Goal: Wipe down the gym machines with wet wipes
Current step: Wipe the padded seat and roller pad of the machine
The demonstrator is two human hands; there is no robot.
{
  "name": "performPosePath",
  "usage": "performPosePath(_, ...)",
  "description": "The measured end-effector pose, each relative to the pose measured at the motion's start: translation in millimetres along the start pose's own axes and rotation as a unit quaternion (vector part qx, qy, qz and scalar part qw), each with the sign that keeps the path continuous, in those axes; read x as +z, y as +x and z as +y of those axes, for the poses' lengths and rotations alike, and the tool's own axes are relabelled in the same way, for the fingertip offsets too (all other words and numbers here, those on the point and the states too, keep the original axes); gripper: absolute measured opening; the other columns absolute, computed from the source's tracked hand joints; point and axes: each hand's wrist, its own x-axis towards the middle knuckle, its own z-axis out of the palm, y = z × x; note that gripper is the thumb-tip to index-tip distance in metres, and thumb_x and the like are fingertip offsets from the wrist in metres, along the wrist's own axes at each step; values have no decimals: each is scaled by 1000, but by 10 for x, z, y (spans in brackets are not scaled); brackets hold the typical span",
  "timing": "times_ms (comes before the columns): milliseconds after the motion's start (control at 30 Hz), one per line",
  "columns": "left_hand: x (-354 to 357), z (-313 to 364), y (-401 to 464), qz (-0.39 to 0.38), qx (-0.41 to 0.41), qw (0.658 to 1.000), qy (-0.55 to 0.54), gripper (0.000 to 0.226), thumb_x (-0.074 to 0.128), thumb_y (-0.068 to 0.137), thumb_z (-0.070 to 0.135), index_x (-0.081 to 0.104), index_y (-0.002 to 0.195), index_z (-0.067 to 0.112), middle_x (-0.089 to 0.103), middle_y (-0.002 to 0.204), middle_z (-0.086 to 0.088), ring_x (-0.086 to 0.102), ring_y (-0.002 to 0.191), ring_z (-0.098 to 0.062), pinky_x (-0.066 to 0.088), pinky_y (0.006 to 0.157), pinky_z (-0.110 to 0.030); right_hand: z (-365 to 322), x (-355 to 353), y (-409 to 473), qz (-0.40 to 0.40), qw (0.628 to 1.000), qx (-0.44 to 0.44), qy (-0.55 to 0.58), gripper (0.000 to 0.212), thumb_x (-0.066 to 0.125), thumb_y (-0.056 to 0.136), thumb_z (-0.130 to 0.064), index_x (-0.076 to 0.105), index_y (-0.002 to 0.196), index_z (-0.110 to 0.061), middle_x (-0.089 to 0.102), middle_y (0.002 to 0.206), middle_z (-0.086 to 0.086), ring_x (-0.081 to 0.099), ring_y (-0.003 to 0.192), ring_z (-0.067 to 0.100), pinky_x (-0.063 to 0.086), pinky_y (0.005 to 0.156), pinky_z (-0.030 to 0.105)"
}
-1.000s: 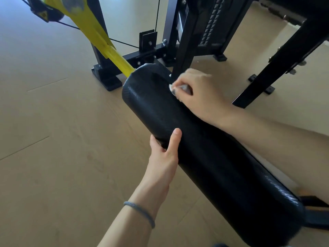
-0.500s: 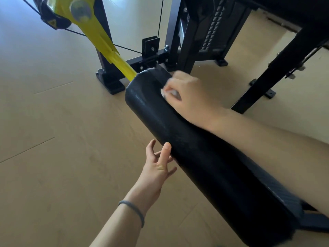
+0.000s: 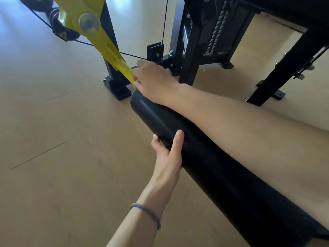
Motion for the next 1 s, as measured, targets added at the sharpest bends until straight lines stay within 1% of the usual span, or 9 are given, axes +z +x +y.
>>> performPosePath(133, 16, 8, 53, -19, -36, 998, -38, 78, 56, 85, 73, 12, 146, 53, 56, 134, 18, 63, 109, -3, 58, 91, -37, -243, 7, -251, -59, 991, -85, -80, 22, 48, 101, -4, 61, 118, -10, 56, 124, 8, 62, 107, 25, 50, 82, 33)
performPosePath(200, -11, -30, 59, -32, -36, 999, -23, 68, 52, 92, 65, 20, 148, 44, 56, 133, 17, 66, 100, 3, 60, 82, -29, -240, -71, -767, -91, 989, -103, -52, 22, 50, 96, 1, 64, 110, -9, 60, 112, 8, 60, 95, 25, 48, 70, 34)
performPosePath(300, -54, -84, 75, -53, -10, 998, -36, 70, 58, 88, 62, 36, 145, 29, 63, 130, 8, 69, 99, 3, 60, 76, -23, -28, -356, -1607, -88, 994, -17, 66, 7, 59, 95, -4, 66, 95, -7, 58, 90, 5, 59, 72, 22, 42, 60, 31)
performPosePath(400, -87, -105, 90, -33, 9, 997, -67, 87, 65, 70, 63, 39, 144, 25, 66, 129, 0, 70, 109, -12, 61, 89, -31, 264, -670, -2204, -65, 980, 91, 164, 8, 66, 94, -19, 71, 88, -21, 57, 88, -14, 59, 75, 6, 43, 66, 15)
performPosePath(500, -102, -151, 58, -14, 8, 997, -79, 88, 66, 70, 61, 32, 145, 32, 62, 130, -3, 71, 110, -20, 59, 92, -34, 447, -685, -2375, -40, 963, 147, 224, 11, 72, 89, -13, 74, 87, -24, 61, 84, -13, 59, 76, 3, 39, 64, 10)
performPosePath(667, -134, -298, -38, -8, -28, 996, -81, 61, 55, 92, 57, 36, 145, 35, 60, 136, 3, 66, 118, -18, 54, 101, -43, 393, -346, -1681, 22, 981, 45, 188, 12, 64, 92, -18, 74, 92, -12, 65, 94, 2, 62, 83, 15, 49, 77, 26)
performPosePath(767, -174, -343, -61, -4, -64, 993, -97, 45, 51, 100, 51, 40, 142, 40, 64, 131, 2, 68, 115, -21, 55, 101, -47, 328, -245, -1017, 23, 986, 20, 161, 15, 62, 94, -17, 74, 96, -8, 63, 96, 6, 54, 83, 13, 43, 75, 12)
performPosePath(833, -197, -305, -50, 4, -68, 991, -114, 38, 52, 104, 41, 43, 140, 39, 66, 129, -2, 70, 112, -25, 56, 99, -48, 246, -190, -813, 15, 990, 16, 141, 16, 61, 95, -17, 74, 98, -8, 61, 98, 5, 55, 86, 15, 49, 82, 29)
performPosePath(1000, -173, -193, -33, -8, -65, 986, -153, 33, 46, 107, 34, 49, 140, 34, 66, 128, -6, 73, 105, -27, 58, 96, -48, 51, -353, -1840, -33, 996, -68, 56, 14, 56, 101, -13, 67, 93, -9, 57, 94, 3, 53, 76, 18, 51, 70, 34)
